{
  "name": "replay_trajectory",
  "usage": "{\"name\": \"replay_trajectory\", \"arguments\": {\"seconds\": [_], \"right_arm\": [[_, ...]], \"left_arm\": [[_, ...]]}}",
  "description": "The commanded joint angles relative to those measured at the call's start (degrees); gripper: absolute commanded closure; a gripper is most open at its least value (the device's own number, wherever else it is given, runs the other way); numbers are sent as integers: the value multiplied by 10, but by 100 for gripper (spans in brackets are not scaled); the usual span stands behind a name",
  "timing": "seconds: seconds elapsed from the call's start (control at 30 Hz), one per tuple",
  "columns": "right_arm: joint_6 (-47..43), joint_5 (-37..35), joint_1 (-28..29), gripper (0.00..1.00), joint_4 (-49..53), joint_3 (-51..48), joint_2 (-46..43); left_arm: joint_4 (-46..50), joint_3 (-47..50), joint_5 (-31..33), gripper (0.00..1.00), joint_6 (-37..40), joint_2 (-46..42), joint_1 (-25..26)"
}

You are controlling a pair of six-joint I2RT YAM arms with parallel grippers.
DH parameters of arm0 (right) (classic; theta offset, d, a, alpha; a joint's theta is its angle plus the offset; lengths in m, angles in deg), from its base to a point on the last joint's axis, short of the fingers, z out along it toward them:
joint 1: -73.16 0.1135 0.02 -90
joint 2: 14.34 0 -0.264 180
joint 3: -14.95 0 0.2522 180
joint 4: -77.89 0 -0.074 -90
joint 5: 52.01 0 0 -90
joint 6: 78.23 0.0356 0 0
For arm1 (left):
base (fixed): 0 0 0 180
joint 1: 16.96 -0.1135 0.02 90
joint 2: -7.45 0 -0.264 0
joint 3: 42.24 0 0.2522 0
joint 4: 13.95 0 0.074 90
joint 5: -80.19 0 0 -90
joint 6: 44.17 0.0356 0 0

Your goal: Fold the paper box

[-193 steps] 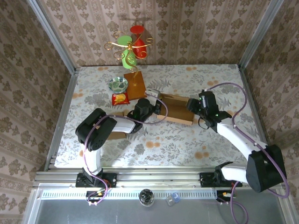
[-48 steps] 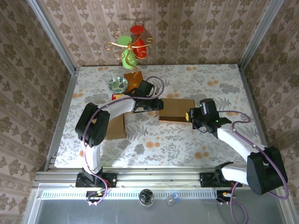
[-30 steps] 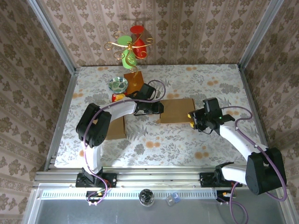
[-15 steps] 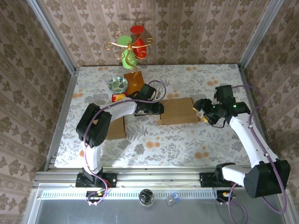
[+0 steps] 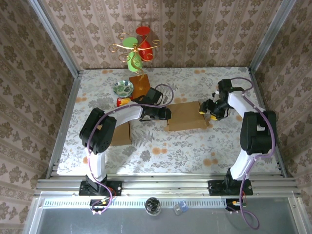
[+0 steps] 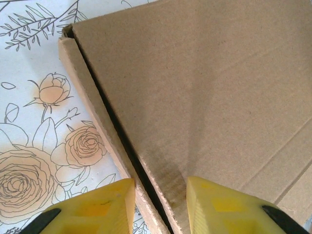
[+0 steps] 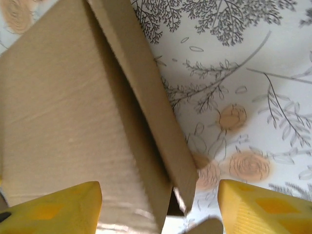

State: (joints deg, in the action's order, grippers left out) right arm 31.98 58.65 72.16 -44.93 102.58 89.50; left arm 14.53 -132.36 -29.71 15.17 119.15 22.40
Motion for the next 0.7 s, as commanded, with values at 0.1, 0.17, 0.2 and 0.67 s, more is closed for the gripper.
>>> {"name": "replay_trajectory", "arguments": {"seconds": [0.1, 0.17, 0.2, 0.67], "right_arm": [[-37, 24, 2, 41, 3, 30, 50], [-37, 23, 3, 44, 1, 27, 55], [-38, 23, 3, 46, 0, 25, 58], [-39, 55, 3, 56, 1, 5, 30]], "left_arm": [[8, -10, -3, 65, 13, 15, -5], [-14, 1, -4, 63, 5, 10, -8], [-31, 11, -8, 63, -3, 5, -11], [-61, 42, -31, 61, -5, 0, -28]]}}
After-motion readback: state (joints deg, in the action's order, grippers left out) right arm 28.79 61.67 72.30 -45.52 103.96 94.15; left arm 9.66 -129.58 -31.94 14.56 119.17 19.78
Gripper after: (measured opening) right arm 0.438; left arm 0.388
